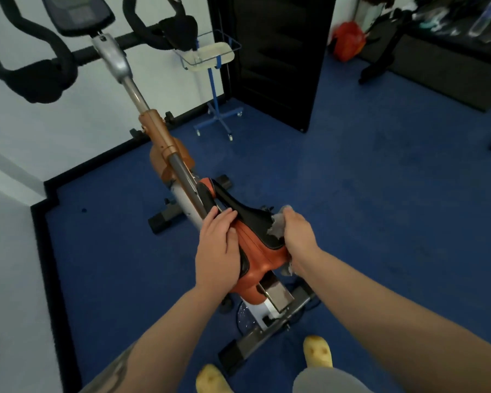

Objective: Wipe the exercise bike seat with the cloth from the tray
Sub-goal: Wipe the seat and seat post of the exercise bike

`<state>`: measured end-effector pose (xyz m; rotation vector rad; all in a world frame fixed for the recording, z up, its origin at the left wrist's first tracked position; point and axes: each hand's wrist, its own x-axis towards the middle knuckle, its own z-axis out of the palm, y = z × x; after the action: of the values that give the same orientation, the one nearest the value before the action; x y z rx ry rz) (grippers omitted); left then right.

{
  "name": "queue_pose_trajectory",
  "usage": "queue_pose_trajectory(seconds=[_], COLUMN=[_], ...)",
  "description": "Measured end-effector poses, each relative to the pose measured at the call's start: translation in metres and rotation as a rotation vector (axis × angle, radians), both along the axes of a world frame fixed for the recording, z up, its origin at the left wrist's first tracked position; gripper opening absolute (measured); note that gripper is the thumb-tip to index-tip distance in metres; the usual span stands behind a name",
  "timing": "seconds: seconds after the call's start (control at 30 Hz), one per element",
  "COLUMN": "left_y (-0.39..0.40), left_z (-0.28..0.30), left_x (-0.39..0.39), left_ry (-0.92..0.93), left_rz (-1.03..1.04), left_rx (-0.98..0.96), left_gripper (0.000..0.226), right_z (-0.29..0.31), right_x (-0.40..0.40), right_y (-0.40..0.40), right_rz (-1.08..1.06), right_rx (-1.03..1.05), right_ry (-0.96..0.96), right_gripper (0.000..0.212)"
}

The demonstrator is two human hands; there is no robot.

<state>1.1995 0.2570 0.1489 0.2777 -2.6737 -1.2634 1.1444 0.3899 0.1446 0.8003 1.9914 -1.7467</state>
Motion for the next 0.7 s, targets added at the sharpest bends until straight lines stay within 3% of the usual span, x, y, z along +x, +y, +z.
queue_pose_trajectory(seconds=[0.13,0.33,0.53,0.7], left_y=[-0.017,-0.048,-0.054,-0.058], left_z=[-0.004,-0.009,-0.016,-0.013], left_x=[0.002,-0.008,-0.017,-0.017], left_ry=[0.027,0.021,-0.003,-0.052], left_rz=[-0.25,-0.58,-0.655,-0.704], left_rx=[-0.042,-0.192,-0.191,-0.204], left_gripper=[0.038,0.05,0.064,0.061], right_z=[0.0,0.005,0.007,0.003], right_x=[0.052,0.045,0.111,0.092], right_y=[-0.021,-0.035,-0.112,-0.093], right_rz=[-0.247,-0.444,-0.503,-0.569], right_rx=[0.051,0.14,0.107,0.105], right_ry=[0.149,0.217,0.225,0.276], right_gripper=[0.054,0.052,0.069,0.065])
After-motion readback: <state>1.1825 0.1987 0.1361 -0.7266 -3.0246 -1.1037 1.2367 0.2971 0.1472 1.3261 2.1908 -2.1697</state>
